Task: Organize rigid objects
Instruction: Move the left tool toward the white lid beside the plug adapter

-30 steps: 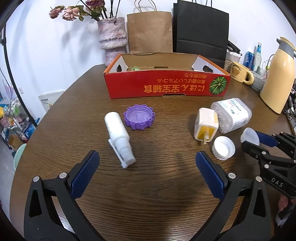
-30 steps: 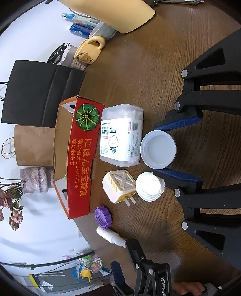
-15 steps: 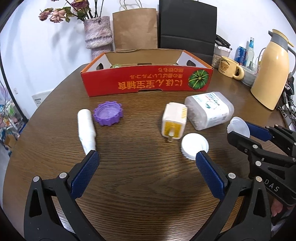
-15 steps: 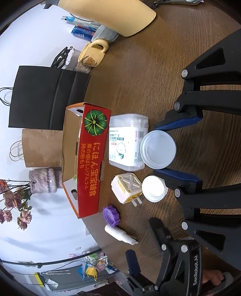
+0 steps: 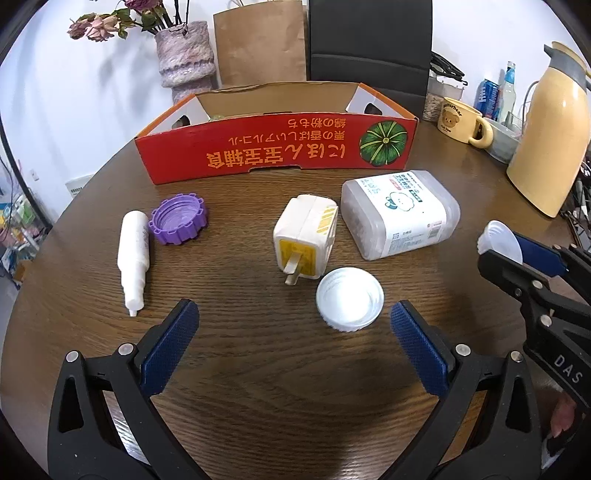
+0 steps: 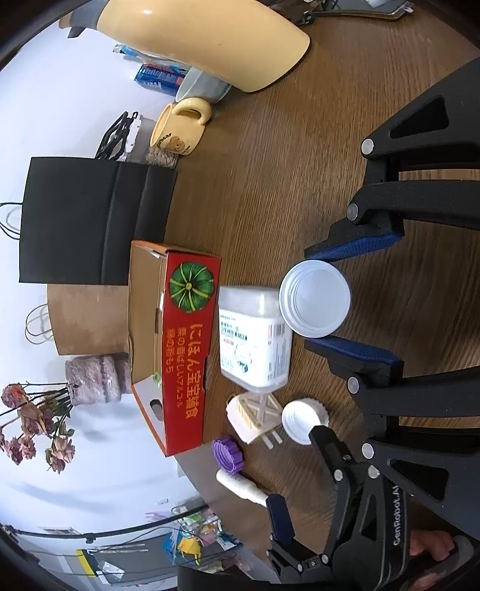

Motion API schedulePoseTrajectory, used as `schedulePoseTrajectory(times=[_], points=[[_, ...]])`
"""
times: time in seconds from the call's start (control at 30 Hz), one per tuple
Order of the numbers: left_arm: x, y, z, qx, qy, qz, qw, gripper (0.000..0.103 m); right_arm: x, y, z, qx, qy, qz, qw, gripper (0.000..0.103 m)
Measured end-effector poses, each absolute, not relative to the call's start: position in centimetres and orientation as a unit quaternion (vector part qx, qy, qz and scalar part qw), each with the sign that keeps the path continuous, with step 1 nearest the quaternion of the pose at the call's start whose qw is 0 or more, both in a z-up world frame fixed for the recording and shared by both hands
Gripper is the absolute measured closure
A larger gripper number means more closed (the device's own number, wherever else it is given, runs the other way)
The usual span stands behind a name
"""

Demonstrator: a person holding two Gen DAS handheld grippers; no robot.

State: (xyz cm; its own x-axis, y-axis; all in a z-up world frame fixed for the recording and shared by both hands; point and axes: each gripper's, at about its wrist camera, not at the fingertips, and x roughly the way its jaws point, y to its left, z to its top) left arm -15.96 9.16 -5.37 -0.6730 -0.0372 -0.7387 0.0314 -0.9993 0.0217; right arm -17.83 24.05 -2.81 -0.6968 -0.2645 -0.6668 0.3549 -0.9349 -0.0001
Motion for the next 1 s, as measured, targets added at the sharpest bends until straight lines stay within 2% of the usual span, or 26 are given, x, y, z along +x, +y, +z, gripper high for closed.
schedulePoseTrajectory(times=[0.27, 0.37, 0.47, 0.57, 0.6, 0.67, 0.73, 1.0], points=[[-16.8, 10.4, -5.7, 0.413, -0.001, -0.911, 0.025, 0.001, -18.4, 25.0, -3.0, 0.357, 0.058, -0.919, 0.158, 0.058], [-17.0, 10.6, -5.9, 0.418, 0.004, -0.908, 0.026, 0.005, -18.5, 25.0, -3.1, 0.359, 0.058, -0.918, 0.156, 0.058], [-17.2, 10.7, -6.0, 0.424, 0.011, -0.905, 0.025, 0.016, -18.5, 24.8, -3.2, 0.359, 0.060, -0.918, 0.155, 0.058], [-17.5, 10.7, -6.4, 0.434, 0.021, -0.900, 0.022, 0.035, -18.3, 24.7, -3.2, 0.358, 0.062, -0.919, 0.154, 0.058], [-17.6, 10.6, -6.5, 0.440, 0.025, -0.898, 0.019, 0.044, -18.3, 24.7, -3.2, 0.358, 0.062, -0.919, 0.154, 0.058], [-17.5, 10.6, -6.5, 0.437, 0.027, -0.899, 0.017, 0.050, -18.2, 24.6, -3.3, 0.358, 0.063, -0.919, 0.153, 0.058], [-17.4, 10.6, -6.4, 0.435, 0.027, -0.900, 0.015, 0.065, -18.2, 24.3, -3.4, 0.360, 0.067, -0.918, 0.153, 0.058], [-17.0, 10.3, -6.0, 0.425, 0.032, -0.905, 0.010, 0.066, -17.4, 23.6, -3.1, 0.346, 0.069, -0.924, 0.150, 0.058]])
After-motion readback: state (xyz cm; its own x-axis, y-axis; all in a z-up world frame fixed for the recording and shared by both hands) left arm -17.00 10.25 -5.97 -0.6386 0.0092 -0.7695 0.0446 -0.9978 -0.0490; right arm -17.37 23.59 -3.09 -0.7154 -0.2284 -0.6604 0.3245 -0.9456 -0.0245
